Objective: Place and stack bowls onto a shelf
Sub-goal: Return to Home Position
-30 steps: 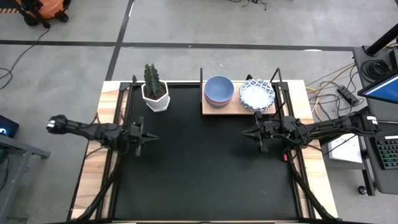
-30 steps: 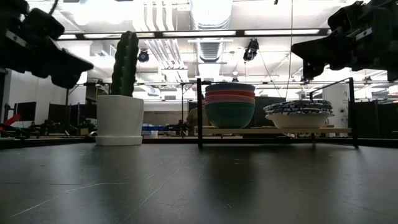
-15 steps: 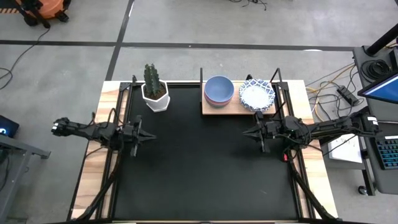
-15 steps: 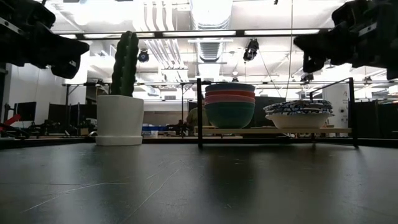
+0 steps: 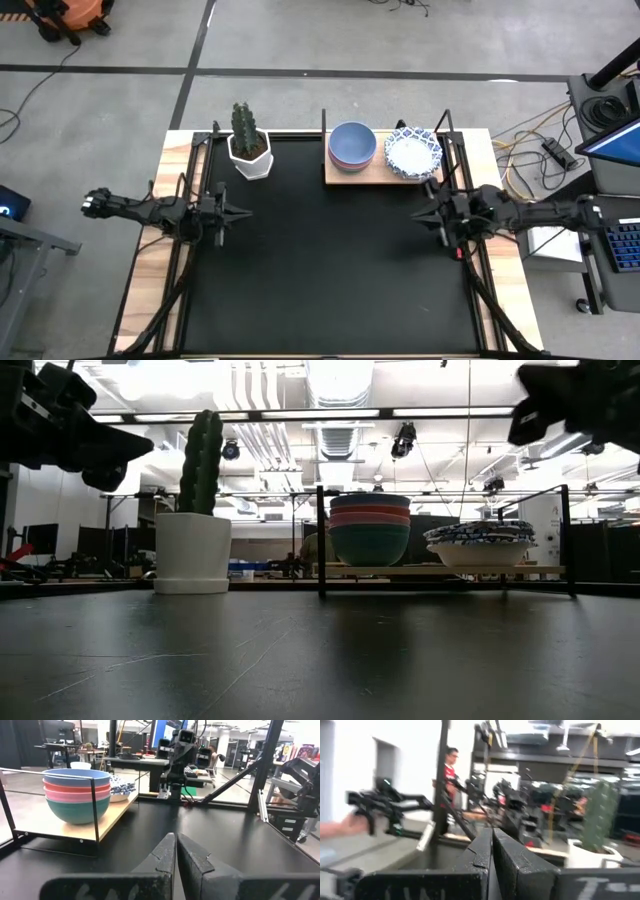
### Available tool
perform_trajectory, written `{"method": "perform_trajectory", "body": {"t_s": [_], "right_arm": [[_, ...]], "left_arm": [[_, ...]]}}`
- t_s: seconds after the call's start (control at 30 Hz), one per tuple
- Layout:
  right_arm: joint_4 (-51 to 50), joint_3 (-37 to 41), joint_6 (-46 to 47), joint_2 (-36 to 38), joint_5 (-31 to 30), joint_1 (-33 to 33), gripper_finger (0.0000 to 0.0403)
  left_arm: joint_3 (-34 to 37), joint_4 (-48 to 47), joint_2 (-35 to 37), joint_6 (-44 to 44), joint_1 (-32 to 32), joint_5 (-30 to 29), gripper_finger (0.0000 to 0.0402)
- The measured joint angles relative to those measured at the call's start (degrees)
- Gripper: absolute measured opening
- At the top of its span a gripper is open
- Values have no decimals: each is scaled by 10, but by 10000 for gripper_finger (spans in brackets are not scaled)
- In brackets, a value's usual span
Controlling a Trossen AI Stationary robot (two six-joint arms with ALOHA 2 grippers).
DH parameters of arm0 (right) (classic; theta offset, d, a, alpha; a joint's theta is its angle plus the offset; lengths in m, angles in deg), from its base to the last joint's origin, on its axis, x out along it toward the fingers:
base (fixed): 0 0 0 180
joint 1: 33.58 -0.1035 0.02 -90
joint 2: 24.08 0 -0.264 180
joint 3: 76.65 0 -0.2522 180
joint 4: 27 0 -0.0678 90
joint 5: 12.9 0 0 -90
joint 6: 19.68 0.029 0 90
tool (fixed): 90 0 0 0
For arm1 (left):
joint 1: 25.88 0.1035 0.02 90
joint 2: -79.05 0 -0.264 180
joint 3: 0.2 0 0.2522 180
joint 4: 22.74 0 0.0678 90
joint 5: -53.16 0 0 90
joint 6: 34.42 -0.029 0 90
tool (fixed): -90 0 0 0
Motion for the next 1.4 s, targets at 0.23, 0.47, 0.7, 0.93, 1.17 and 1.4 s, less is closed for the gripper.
{"method": "perform_trajectory", "body": {"t_s": [0.23, 0.47, 0.7, 0.93, 1.17, 1.4], "right_arm": [[-65, 0, 18, 109, 31, 0, 9], [-121, 0, 0, 158, 35, 0, 9], [-124, 0, -10, 153, 13, 0, 9], [-158, 0, -5, 140, 11, 0, 9], [-168, 0, -5, 123, 11, 0, 9], [-167, 0, -5, 119, 11, 0, 9]], "left_arm": [[0, 0, -1, 0, 0, 0, 0], [0, 0, -5, 0, 0, 0, 0], [0, 0, -7, 0, 0, 0, 0], [0, 0, -10, 0, 0, 0, 0], [0, 0, -11, 0, 0, 0, 0], [0, 0, -12, 0, 0, 0, 0]]}}
